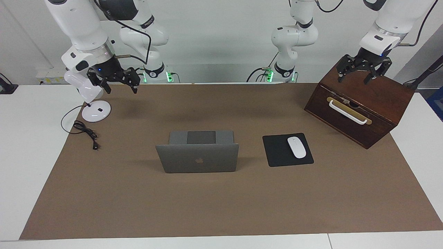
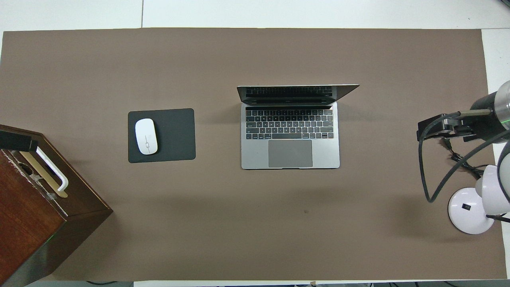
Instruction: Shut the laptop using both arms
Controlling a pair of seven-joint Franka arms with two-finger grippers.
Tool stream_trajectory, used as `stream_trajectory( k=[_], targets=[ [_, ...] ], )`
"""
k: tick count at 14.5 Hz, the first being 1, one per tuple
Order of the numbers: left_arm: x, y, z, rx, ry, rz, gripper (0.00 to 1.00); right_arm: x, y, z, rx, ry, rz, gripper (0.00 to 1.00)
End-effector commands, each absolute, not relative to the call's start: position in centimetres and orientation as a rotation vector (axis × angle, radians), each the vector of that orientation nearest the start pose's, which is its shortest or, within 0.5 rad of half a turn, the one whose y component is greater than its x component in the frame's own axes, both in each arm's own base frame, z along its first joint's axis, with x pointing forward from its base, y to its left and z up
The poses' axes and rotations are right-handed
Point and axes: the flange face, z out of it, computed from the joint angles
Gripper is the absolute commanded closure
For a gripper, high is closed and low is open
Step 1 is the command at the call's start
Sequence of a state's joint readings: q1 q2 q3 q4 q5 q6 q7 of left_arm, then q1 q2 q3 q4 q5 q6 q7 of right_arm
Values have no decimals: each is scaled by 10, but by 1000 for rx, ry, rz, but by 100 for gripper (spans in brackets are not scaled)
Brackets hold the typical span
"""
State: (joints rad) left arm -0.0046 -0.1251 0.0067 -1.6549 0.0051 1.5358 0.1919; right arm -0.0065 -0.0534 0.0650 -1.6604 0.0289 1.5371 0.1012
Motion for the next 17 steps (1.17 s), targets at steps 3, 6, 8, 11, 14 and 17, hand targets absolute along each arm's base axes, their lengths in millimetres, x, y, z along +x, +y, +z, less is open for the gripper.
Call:
stream_trajectory(
  k=[3, 6, 8, 11, 14, 17],
  targets=[
    [506, 10, 650, -3128, 253, -53, 0, 527, 37, 606, -3103, 70, 112, 0],
    [507, 12, 651, -3136, 119, -74, 0, 527, 37, 605, -3105, 70, 117, 0],
    [507, 10, 651, -3138, 82, -75, 0, 527, 37, 605, -3104, 70, 122, 0],
    [508, 11, 651, -3137, 77, -82, 0, 527, 37, 605, -3105, 70, 122, 0],
    [508, 12, 650, -3138, 75, -77, 0, 527, 40, 605, -3106, 59, 115, 0],
    [507, 14, 650, -3138, 68, -77, 0, 530, 40, 602, -3104, 59, 108, 0]
  ],
)
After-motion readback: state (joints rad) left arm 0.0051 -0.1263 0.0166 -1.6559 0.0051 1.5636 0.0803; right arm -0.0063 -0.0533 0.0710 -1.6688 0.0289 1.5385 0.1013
